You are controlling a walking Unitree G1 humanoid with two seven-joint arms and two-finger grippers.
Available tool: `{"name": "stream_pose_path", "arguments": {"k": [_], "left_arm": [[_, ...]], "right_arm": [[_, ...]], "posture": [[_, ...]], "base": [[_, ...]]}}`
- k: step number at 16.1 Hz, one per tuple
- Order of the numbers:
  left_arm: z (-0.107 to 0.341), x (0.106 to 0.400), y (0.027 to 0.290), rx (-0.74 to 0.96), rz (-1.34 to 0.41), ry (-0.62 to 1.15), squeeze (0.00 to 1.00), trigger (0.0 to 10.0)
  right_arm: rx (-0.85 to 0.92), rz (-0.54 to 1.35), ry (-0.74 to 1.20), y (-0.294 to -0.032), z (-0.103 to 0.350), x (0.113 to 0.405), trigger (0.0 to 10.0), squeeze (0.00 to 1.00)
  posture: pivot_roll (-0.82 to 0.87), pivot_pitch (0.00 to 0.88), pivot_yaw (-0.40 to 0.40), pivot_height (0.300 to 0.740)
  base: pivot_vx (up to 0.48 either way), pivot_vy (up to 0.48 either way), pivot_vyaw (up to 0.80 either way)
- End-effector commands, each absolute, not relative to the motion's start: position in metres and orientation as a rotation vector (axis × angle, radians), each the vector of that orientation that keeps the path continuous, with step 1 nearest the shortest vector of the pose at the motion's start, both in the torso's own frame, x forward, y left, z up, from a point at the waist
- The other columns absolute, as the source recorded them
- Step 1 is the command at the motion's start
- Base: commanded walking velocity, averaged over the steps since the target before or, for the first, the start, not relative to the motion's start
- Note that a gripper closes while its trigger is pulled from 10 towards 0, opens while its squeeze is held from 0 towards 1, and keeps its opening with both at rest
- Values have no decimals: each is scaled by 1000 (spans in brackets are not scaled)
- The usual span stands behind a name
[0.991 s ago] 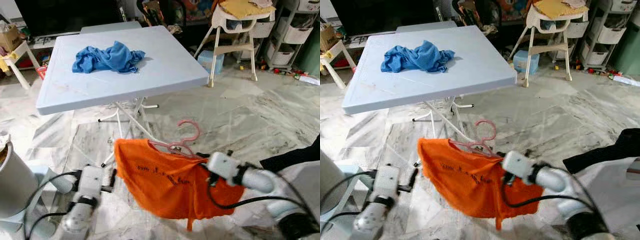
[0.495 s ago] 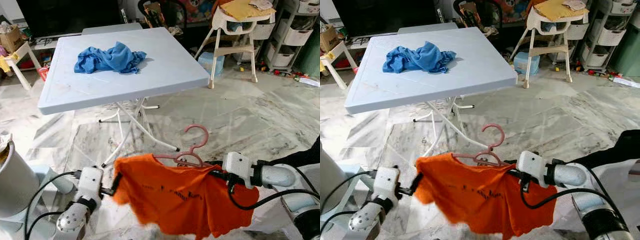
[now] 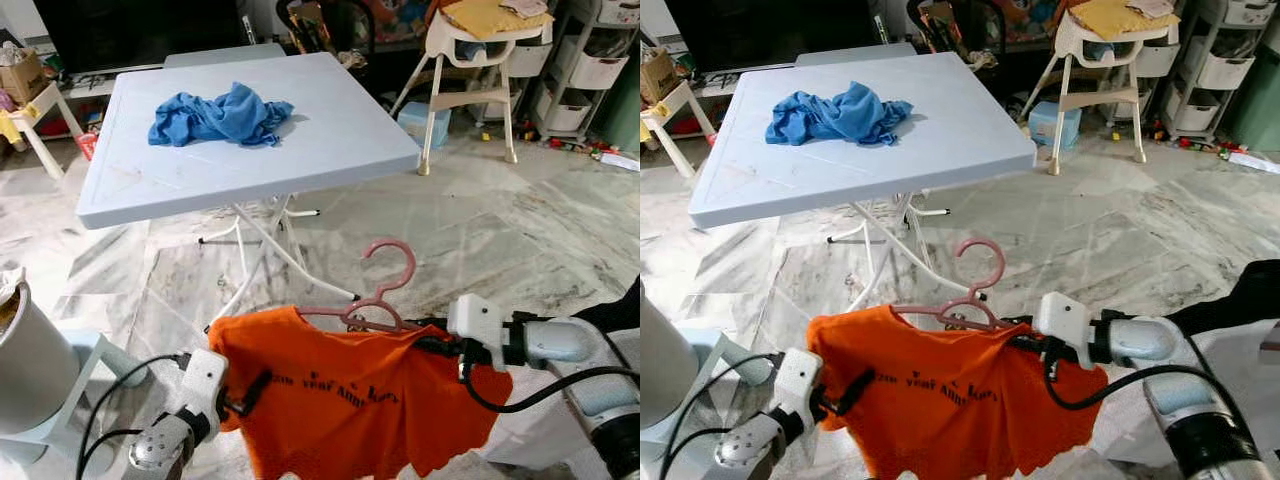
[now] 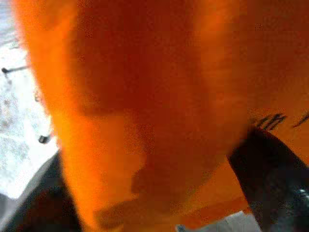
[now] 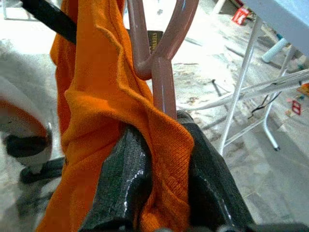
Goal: Hang hanger
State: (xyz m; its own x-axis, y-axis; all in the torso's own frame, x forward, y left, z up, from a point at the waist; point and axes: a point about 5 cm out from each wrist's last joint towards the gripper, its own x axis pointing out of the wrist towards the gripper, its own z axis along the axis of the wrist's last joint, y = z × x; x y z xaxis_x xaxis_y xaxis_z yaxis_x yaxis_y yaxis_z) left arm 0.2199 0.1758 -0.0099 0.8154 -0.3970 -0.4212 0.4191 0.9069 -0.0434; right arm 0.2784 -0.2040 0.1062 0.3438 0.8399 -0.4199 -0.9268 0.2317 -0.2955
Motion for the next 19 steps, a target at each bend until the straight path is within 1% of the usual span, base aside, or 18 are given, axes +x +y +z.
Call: {"name": "stream_pose_path", "arguments": {"k": [1,4,8,13,16,19], "left_arm": [[-10,222,176,34,-442,431,0,0],[-2,234,175,31,-428,365,0,0],[11,250,186,62,-363,273,0,0],[10,253,189,54,-364,272,0,0],[6,250,185,30,-397,280,0,0],[8,251,184,29,-397,264,0,0]], "right_arm": [[-547,1219,145,-206,118,280,10000,0],[-545,1199,166,-213,118,277,10000,0],[-523,1211,207,-215,115,272,10000,0],[-517,1207,224,-217,115,273,10000,0],[-522,1198,224,-217,115,275,10000,0],[-502,1186,215,-211,112,277,10000,0]], "posture": [[-92,40,65,740],[-105,33,76,740],[-104,25,85,740],[-104,18,83,740],[-103,14,82,740],[-101,14,81,740]], "base": [[0,0,0],[0,0,0],[0,0,0],[0,0,0],[0,0,0],[0,0,0]]}}
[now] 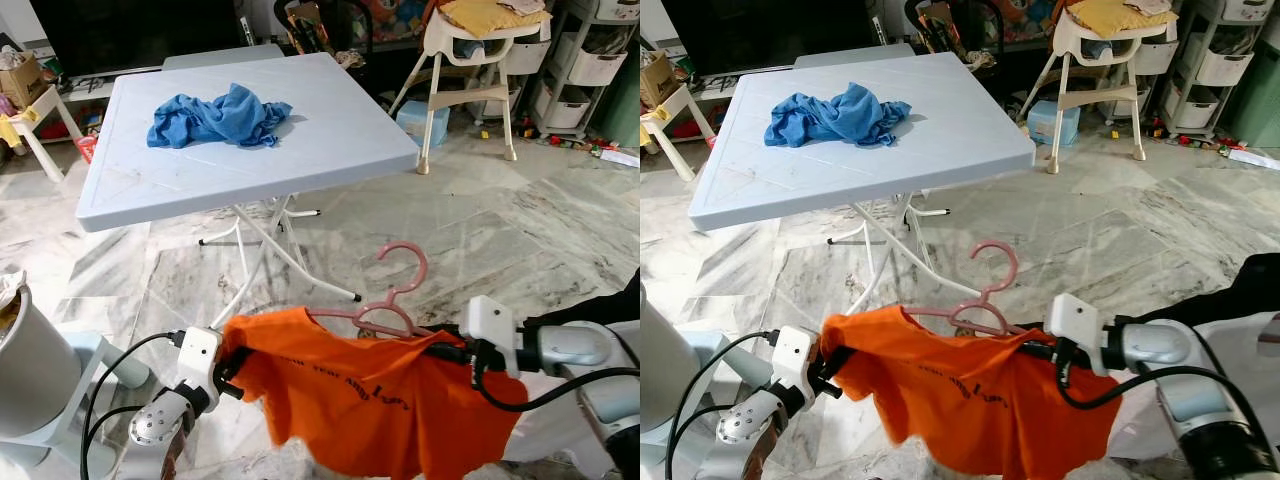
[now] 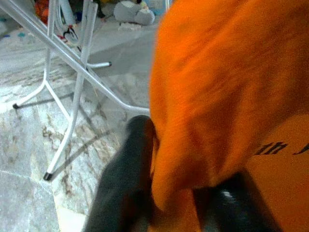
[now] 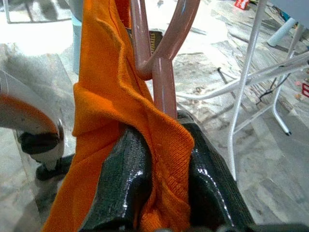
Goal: Hang hanger
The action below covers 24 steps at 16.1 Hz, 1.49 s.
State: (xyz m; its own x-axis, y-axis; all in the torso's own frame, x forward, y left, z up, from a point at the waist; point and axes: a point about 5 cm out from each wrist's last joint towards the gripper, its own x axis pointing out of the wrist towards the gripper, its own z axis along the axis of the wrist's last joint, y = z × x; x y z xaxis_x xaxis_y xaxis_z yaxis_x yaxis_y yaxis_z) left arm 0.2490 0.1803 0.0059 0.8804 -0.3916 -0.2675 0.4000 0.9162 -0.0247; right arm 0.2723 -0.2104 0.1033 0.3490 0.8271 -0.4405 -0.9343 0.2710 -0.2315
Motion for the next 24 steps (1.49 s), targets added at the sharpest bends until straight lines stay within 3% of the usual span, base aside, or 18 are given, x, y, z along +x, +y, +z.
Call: {"name": "stream_pose_path", "arguments": {"k": [1,7,12,19,21,24], "left_arm": [[9,251,184,30,-395,255,0,0],[10,253,191,54,-377,251,0,0],[13,251,212,86,-289,246,0,0],[41,251,261,208,52,136,0,0],[39,242,269,203,150,178,0,0],[17,215,255,188,154,278,0,0]], "right_arm": [[-492,1198,223,-210,110,275,10000,0],[-489,1186,231,-211,109,278,10000,0],[-450,1164,232,-207,102,275,10000,0],[-554,992,302,-216,87,288,10000,0],[-521,907,243,-213,91,297,10000,0],[-540,823,193,-216,96,307,10000,0]], "posture": [[-101,14,81,740],[-91,9,84,740],[-87,12,88,740],[-60,10,78,740],[-51,10,75,740],[-50,14,74,740]], "base": [[0,0,0],[0,0,0],[0,0,0],[0,0,0],[0,0,0],[0,0,0]]}}
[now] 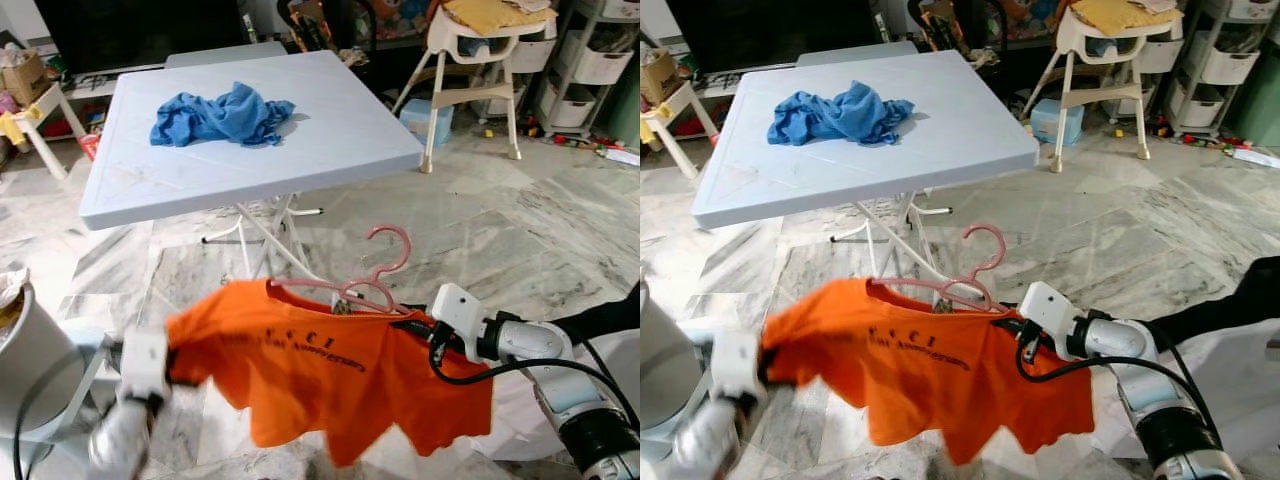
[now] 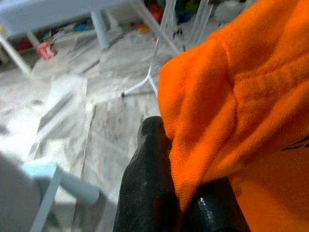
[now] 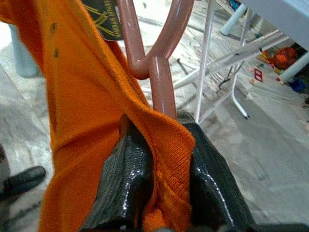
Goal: Hang hanger
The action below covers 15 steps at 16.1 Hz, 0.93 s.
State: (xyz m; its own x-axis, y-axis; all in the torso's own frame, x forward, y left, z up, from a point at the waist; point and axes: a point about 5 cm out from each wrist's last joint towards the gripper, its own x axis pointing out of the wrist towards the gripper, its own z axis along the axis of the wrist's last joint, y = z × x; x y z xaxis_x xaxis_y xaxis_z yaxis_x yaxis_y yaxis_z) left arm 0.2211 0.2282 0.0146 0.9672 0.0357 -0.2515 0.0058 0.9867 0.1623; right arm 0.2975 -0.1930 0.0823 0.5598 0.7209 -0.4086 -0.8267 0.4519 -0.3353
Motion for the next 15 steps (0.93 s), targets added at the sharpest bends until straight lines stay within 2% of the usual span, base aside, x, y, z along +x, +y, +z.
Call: {"name": "stream_pose_path", "arguments": {"k": [1,4,7,11,15], "left_arm": [[19,212,255,209,161,268,0,0],[24,206,261,236,205,282,0,0],[15,198,262,191,246,348,0,0],[2,195,246,155,192,401,0,0],[-10,207,227,78,124,464,0,0]], "right_arm": [[-558,793,198,-221,97,309,10000,0],[-563,678,173,-234,106,320,10000,0],[-567,565,126,-240,116,331,10000,0],[-576,497,113,-244,119,337,10000,0],[-486,421,31,-232,129,348,10000,0]], "posture": [[-49,14,72,740],[-43,16,65,740],[-48,19,65,740],[-53,20,64,740],[-59,19,57,740]], "base": [[0,0,0],[0,0,0],[0,0,0],[0,0,0],[0,0,0]]}}
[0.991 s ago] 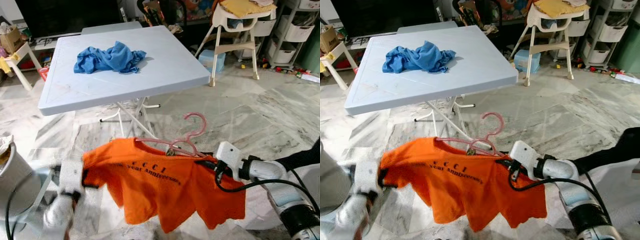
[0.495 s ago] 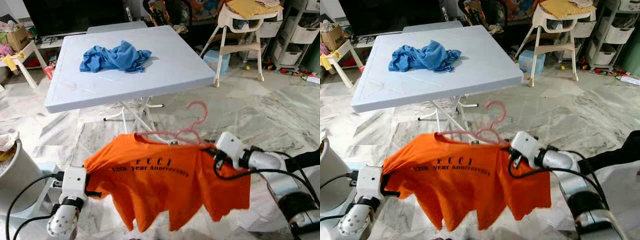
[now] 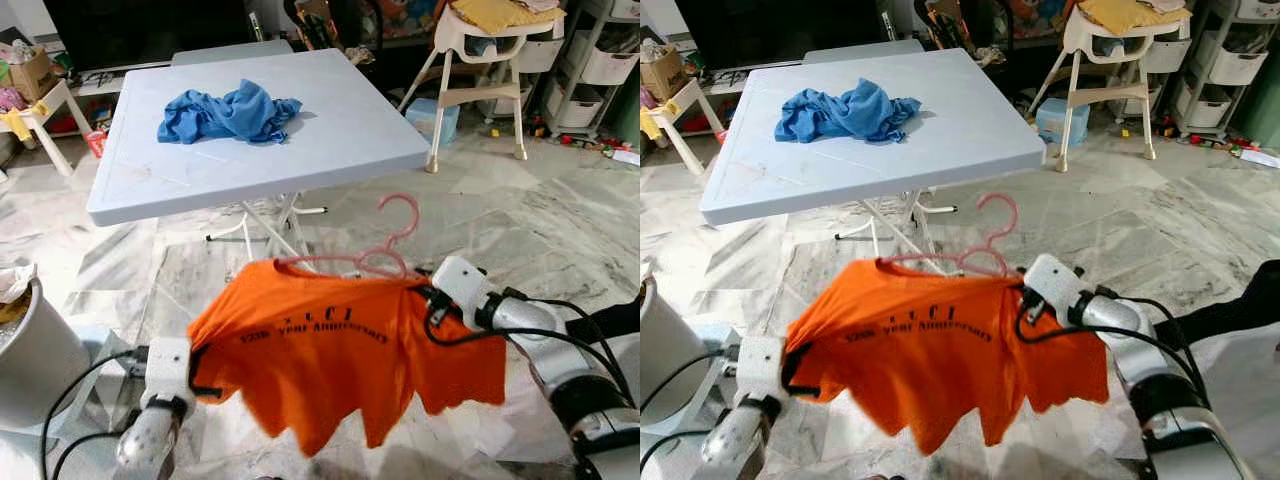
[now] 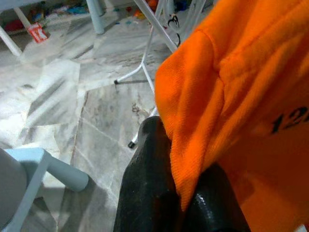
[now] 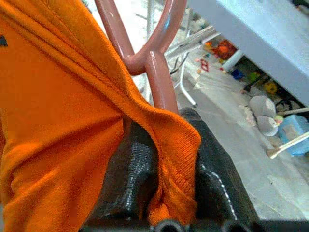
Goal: Hang hanger
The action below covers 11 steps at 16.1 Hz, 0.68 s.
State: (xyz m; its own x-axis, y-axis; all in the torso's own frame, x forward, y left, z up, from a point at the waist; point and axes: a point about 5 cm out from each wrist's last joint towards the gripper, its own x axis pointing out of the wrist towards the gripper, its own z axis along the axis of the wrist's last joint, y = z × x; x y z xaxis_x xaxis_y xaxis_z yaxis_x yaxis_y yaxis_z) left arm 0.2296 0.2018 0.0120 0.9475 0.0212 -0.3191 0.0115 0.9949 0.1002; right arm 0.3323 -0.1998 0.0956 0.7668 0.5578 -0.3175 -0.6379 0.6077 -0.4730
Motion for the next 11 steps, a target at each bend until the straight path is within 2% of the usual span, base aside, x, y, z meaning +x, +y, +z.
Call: {"name": "stream_pose_path", "arguments": {"k": [1,2,3,4,5,6,7,8,11], "left_arm": [[-10,210,223,68,99,458,0,0],[-9,215,220,88,79,446,0,0],[4,231,210,137,28,363,0,824],[12,239,206,160,8,327,0,3176],[28,257,202,191,-39,267,0,4667],[33,263,201,208,-55,257,325,9529],[33,263,201,208,-55,257,325,9529],[35,271,204,222,-67,300,1000,10000],[25,263,195,225,-175,394,1000,10000]], "right_arm": [[-476,428,16,-229,130,348,10000,0],[-476,446,3,-225,131,349,10000,0],[-502,522,-29,-215,131,346,10000,0],[-504,561,-44,-211,132,345,10000,0],[-502,629,-65,-208,136,343,10000,0],[-504,657,-71,-207,137,342,10000,0],[-504,657,-71,-207,137,342,10000,0],[-535,754,-101,-203,145,339,10000,0],[-576,805,-118,-201,150,338,10000,0]], "posture": [[-60,19,57,740],[-62,19,56,740],[-64,19,55,740],[-64,18,54,740],[-68,17,54,740],[-68,16,56,740],[-68,16,56,740],[-78,17,66,740],[-83,18,73,740]], "base": [[0,0,0],[0,0,0],[0,0,0],[0,0,0],[0,0,0],[0,0,0],[0,0,0],[0,0,0],[0,0,0]]}}
